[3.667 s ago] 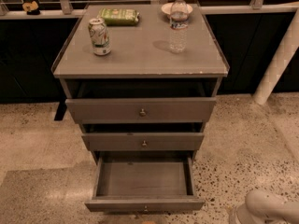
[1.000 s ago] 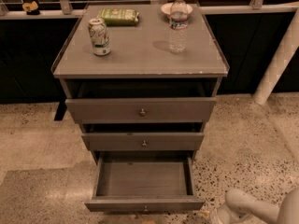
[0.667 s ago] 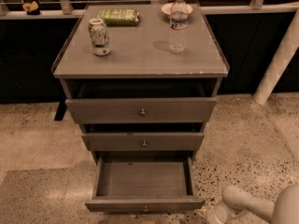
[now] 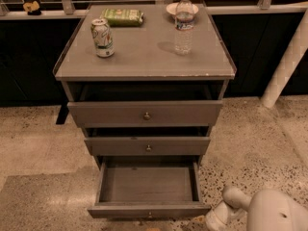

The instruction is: Close bottom drawer

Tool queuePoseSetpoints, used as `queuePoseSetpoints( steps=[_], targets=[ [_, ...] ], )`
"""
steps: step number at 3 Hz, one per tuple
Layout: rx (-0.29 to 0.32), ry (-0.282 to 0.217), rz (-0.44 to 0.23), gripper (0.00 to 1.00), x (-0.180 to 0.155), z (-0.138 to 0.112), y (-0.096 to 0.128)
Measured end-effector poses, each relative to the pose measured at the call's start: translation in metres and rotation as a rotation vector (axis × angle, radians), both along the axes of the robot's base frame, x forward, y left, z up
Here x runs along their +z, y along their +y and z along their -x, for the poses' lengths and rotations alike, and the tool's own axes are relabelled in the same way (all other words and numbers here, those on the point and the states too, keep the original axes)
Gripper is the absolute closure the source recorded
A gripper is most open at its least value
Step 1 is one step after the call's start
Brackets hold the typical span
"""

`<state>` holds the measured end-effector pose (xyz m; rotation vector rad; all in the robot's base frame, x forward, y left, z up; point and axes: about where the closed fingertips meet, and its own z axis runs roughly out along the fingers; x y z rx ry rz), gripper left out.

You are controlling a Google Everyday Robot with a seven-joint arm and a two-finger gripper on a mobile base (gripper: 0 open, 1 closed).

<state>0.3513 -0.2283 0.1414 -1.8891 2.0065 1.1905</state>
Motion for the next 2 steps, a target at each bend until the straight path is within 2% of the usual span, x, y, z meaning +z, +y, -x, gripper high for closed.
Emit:
queuePoseSetpoints(
  steps=[1, 2],
  targets=[
    [-0.043, 0.129, -0.072, 0.00, -0.015, -0.004, 0.013],
    [-0.120, 0.090, -0.086, 0.00, -0.007, -0.041, 0.008]
  ],
)
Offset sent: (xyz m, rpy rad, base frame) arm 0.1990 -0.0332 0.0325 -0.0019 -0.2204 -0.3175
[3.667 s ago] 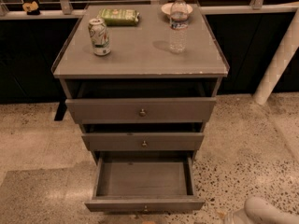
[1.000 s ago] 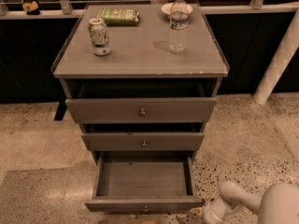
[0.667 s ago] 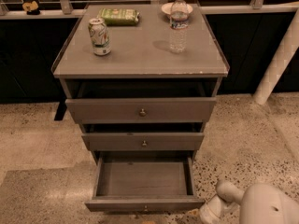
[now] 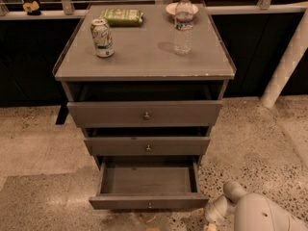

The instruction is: Close bottom drawer

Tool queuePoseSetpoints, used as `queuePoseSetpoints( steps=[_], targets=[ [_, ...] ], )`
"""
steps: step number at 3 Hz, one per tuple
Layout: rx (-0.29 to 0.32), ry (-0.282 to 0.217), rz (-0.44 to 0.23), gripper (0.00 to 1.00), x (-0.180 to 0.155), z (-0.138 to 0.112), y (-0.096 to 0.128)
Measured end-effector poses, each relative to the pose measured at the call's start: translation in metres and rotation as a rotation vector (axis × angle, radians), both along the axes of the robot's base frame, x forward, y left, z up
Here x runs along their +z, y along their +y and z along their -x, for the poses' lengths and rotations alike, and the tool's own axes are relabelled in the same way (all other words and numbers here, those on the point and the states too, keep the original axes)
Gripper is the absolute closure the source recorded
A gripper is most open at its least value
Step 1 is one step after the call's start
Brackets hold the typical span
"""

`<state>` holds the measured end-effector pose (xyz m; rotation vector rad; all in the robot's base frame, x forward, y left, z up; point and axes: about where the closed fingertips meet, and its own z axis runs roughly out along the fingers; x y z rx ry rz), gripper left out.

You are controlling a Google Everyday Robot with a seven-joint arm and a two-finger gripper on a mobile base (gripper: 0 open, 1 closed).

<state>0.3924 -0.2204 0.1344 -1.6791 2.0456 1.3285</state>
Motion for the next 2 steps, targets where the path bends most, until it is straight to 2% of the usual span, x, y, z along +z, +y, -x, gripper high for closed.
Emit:
queuePoseSetpoints(
  steps=[1, 2],
  targets=[
    [0.000, 0.000, 0.000, 0.00, 0.000, 0.000, 0.000],
    [-0.001, -0.001, -0.007, 0.00, -0.003, -0.010, 0.004]
  ],
)
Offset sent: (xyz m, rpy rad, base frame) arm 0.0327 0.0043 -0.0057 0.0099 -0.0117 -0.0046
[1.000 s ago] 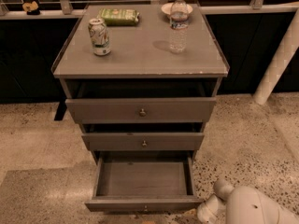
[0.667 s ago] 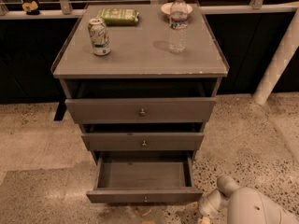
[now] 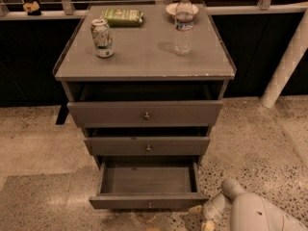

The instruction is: Close bottom drawer

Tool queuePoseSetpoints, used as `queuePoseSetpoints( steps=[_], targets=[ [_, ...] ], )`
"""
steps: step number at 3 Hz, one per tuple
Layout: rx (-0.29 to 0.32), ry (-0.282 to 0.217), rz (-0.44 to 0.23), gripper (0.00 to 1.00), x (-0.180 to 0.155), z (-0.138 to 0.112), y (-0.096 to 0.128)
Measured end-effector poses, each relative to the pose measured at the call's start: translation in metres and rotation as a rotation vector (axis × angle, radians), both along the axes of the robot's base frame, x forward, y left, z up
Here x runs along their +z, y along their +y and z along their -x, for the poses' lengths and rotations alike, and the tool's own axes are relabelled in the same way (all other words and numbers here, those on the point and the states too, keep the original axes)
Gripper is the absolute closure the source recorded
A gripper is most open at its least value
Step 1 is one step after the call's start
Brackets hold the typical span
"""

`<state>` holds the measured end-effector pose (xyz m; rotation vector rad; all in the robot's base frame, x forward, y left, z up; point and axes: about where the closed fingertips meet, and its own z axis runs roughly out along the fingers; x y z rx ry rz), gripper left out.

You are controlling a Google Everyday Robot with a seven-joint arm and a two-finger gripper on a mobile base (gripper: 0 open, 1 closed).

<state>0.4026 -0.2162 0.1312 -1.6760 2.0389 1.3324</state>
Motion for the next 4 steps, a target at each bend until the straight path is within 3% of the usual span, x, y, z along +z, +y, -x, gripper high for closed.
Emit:
queuePoseSetpoints(
  steps=[1, 3, 4],
  targets=[
    [-0.022, -0.052, -0.011, 0.00, 0.010, -0.022, 0.002],
    [-0.134, -0.209, 0.039, 0.00, 0.061, -0.056, -0.002],
    [-0.173, -0.194, 0.061, 0.00, 0.062, -0.066, 0.008]
  ],
)
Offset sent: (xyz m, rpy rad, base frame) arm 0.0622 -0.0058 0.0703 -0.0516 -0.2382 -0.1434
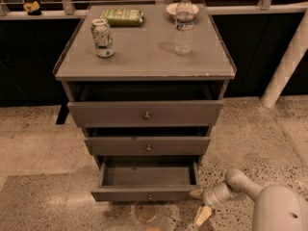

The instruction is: Close bottom drawer

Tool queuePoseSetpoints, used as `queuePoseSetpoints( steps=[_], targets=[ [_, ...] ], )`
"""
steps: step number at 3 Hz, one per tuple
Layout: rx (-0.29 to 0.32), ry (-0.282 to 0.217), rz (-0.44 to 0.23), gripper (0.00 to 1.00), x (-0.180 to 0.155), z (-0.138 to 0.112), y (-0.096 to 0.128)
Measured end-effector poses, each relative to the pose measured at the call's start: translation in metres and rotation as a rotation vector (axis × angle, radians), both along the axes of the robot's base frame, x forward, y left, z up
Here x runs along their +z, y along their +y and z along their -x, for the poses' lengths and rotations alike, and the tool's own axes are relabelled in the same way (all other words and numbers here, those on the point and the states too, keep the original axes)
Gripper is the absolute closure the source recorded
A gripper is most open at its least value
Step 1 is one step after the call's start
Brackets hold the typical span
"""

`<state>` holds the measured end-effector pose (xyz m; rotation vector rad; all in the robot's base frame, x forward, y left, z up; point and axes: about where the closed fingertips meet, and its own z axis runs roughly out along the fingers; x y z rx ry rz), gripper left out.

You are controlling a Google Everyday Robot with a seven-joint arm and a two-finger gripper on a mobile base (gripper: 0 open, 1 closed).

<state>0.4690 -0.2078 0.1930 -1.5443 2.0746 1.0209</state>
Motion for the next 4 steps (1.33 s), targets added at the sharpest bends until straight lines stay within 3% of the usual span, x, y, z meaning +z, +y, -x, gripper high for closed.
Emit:
queuePoseSetpoints(
  steps=[2, 3, 4],
  targets=[
    [-0.017, 0.185, -0.040, 0.00, -0.061, -0.017, 0.032],
    [-0.040, 0.138, -0.030, 0.00, -0.060, -0.042, 0.022],
    [-0.040, 0.138, -0.030, 0.00, -0.060, -0.042, 0.022]
  ],
)
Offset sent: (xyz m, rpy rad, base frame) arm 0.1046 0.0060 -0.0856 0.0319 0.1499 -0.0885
